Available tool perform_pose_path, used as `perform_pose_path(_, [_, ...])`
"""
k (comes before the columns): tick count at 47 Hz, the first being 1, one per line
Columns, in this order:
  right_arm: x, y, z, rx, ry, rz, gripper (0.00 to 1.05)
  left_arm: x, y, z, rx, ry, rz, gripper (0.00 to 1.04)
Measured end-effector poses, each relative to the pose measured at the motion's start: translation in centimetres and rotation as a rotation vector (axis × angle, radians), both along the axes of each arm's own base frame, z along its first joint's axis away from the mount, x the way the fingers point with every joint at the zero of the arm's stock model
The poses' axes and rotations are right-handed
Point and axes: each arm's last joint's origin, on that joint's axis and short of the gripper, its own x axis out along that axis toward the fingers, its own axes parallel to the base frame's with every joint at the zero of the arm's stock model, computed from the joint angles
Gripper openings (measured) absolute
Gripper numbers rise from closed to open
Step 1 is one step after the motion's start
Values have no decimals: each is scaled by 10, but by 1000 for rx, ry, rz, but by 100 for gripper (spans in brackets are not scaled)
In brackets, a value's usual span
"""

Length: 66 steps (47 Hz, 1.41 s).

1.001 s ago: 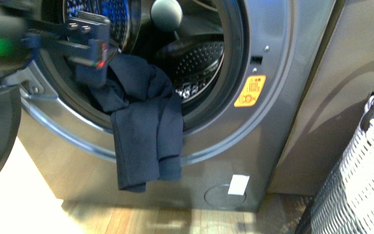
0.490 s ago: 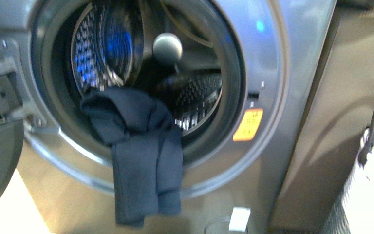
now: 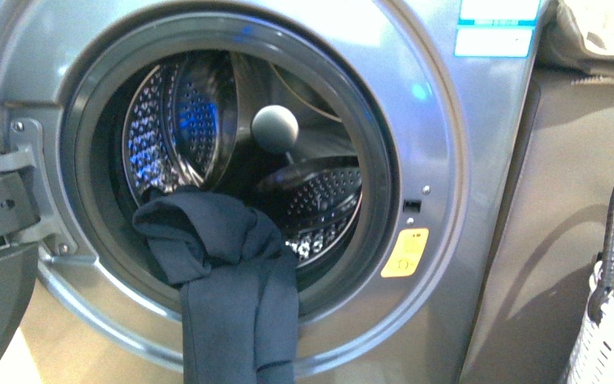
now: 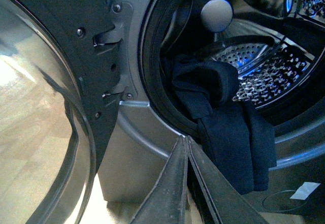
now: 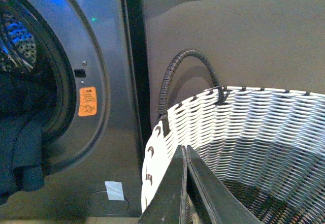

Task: Put clothes into washing machine

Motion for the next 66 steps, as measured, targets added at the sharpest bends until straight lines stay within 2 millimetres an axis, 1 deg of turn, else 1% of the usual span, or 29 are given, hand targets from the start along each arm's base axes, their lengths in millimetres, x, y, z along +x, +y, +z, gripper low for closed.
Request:
perform_pose_path(10, [0,0,0,0,0,0,2,-9,0,-10,0,-5,-8,4])
perform_pose_path(29, [0,0,0,0,0,0,2,-23,0,-8,0,-16,-7,4])
perform_pose_path(53, [0,0,0,0,0,0,2,-32,0,-9,0,-14,-7,4])
perform_pose_path(58, [0,0,0,0,0,0,2,-40,0,-13,0,18,-7,4])
perform_pose_path(60, [0,0,0,0,0,0,2,-42,0,-12,0,-7,-7,4])
perform_pose_path(66, [0,0,0,0,0,0,2,-43,0,-12,0,-8,-7,4])
